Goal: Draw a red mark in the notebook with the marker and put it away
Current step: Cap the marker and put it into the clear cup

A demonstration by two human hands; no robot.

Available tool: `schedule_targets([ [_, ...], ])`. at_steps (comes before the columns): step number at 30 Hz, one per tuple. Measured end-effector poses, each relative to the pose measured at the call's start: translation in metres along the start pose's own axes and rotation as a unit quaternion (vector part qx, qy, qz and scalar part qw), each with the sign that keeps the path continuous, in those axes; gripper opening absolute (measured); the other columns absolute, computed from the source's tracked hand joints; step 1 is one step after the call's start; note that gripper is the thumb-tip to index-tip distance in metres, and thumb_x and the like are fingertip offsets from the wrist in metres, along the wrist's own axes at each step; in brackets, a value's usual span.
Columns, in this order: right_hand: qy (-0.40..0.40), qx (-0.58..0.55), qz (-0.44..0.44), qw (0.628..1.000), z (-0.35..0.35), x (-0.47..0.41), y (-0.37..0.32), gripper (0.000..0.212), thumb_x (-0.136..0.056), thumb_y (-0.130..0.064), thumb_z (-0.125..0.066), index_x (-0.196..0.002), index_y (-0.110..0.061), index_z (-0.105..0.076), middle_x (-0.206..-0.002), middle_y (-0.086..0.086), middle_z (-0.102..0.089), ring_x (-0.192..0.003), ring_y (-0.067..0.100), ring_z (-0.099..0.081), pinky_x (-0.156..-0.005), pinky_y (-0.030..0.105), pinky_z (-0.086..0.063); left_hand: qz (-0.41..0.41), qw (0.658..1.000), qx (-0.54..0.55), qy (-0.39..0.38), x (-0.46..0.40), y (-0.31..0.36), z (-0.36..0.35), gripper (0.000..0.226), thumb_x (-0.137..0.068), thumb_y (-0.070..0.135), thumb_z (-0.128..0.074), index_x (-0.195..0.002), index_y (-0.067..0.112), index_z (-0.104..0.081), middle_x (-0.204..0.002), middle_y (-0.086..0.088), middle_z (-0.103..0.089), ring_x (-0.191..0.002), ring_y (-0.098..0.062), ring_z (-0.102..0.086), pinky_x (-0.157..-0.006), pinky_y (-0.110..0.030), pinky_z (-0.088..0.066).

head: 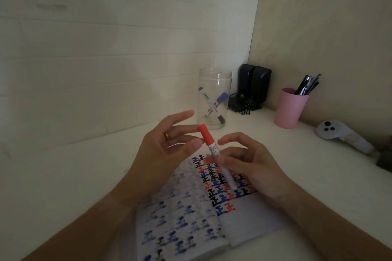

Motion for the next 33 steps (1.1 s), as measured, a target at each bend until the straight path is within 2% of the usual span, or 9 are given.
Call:
schedule_targets([
  [5,-0.021,-0.054,-0.073,0.996,0.006,-0.006,0.005,0.065,-0.091,0.005,-0.061,-0.138,-0.039,-0.055,-0.113,0.026,-0.072,-0.093,0.035,-0.072,-0.087,0.043,-0.058,-0.070,0.930,-0.352,-0.082,0.002,-0.008,0.007,0.045,-0.098,0.050,-0.048,-0.142,0.040,-0.042,-0.132,0.022,-0.063,-0.115,0.002,-0.061,-0.100,-0.037,-0.051],
  [9,-0.021,-0.116,-0.104,0.988,0.008,-0.008,0.001,0.066,-0.090,0.010,-0.053,-0.135,-0.038,-0.060,-0.097,0.025,-0.066,-0.087,0.037,-0.065,-0.082,0.043,-0.058,-0.068,0.906,-0.408,-0.088,0.003,-0.012,0.010,0.046,-0.099,0.055,-0.036,-0.140,0.038,-0.047,-0.132,0.016,-0.065,-0.116,-0.005,-0.060,-0.101,-0.035,-0.047],
  [13,0.039,-0.108,-0.093,0.989,0.015,-0.029,-0.023,0.057,-0.091,0.006,-0.055,-0.137,-0.028,-0.060,-0.091,0.016,-0.065,-0.082,0.031,-0.067,-0.078,0.038,-0.058,-0.088,0.889,-0.448,-0.030,0.003,-0.013,0.017,0.051,-0.098,0.055,-0.032,-0.134,0.030,-0.057,-0.122,0.009,-0.071,-0.109,-0.017,-0.066,-0.096,-0.037,-0.050],
  [17,0.158,-0.112,-0.002,0.981,0.028,-0.083,-0.068,0.053,-0.091,0.007,-0.058,-0.135,-0.021,-0.053,-0.122,0.023,-0.061,-0.098,0.037,-0.070,-0.079,0.038,-0.062,-0.087,0.874,-0.478,0.001,0.000,-0.018,0.022,0.050,-0.099,0.051,-0.033,-0.131,0.024,-0.061,-0.117,0.001,-0.075,-0.106,-0.022,-0.068,-0.094,-0.039,-0.050],
  [19,0.230,-0.102,0.054,0.966,0.031,-0.109,-0.092,0.050,-0.090,0.007,-0.061,-0.129,-0.023,-0.050,-0.124,0.025,-0.061,-0.099,0.037,-0.073,-0.076,0.035,-0.062,-0.085,0.868,-0.488,0.014,0.000,-0.019,0.023,0.048,-0.099,0.050,-0.035,-0.129,0.023,-0.062,-0.114,0.000,-0.075,-0.104,-0.022,-0.068,-0.093,-0.039,-0.049],
  [25,0.373,0.150,0.189,0.896,0.028,-0.153,-0.129,0.056,-0.088,0.002,-0.064,-0.128,-0.028,-0.039,-0.101,0.008,-0.067,-0.087,0.023,-0.073,-0.069,0.030,-0.064,-0.087,0.860,-0.503,0.012,-0.003,-0.022,0.024,0.048,-0.101,0.050,-0.035,-0.130,0.022,-0.061,-0.114,0.001,-0.074,-0.104,-0.022,-0.067,-0.094,-0.039,-0.047],
  [28,0.369,0.285,0.191,0.864,0.023,-0.164,-0.121,0.045,-0.089,-0.002,-0.063,-0.123,-0.023,-0.042,-0.094,0.003,-0.071,-0.080,0.018,-0.072,-0.058,0.019,-0.054,-0.091,0.860,-0.503,0.004,-0.003,-0.023,0.023,0.051,-0.100,0.052,-0.033,-0.131,0.022,-0.060,-0.115,0.001,-0.074,-0.105,-0.022,-0.067,-0.095,-0.039,-0.047],
  [31,0.343,0.399,0.154,0.836,0.017,-0.171,-0.101,0.038,-0.087,-0.006,-0.069,-0.116,-0.021,-0.050,-0.091,0.002,-0.073,-0.077,0.018,-0.070,-0.063,0.031,-0.057,-0.086,0.862,-0.500,0.004,0.000,-0.026,0.025,0.053,-0.100,0.053,-0.032,-0.132,0.021,-0.060,-0.116,0.000,-0.074,-0.106,-0.022,-0.067,-0.095,-0.041,-0.048],
  [33,0.331,0.450,0.135,0.819,0.017,-0.173,-0.091,0.023,-0.087,-0.010,-0.070,-0.107,-0.018,-0.062,-0.093,0.001,-0.075,-0.079,0.015,-0.067,-0.067,0.028,-0.052,-0.086,0.860,-0.503,-0.001,0.000,-0.027,0.024,0.053,-0.100,0.053,-0.031,-0.132,0.022,-0.059,-0.117,0.001,-0.074,-0.107,-0.022,-0.066,-0.096,-0.042,-0.048],
])
Point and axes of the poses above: each hand's wrist, its own x-axis away from the middle knuckle, its own z-axis out of the back of the hand, y = z × x, the point moved 2 cm from there along -x, towards the middle knuckle
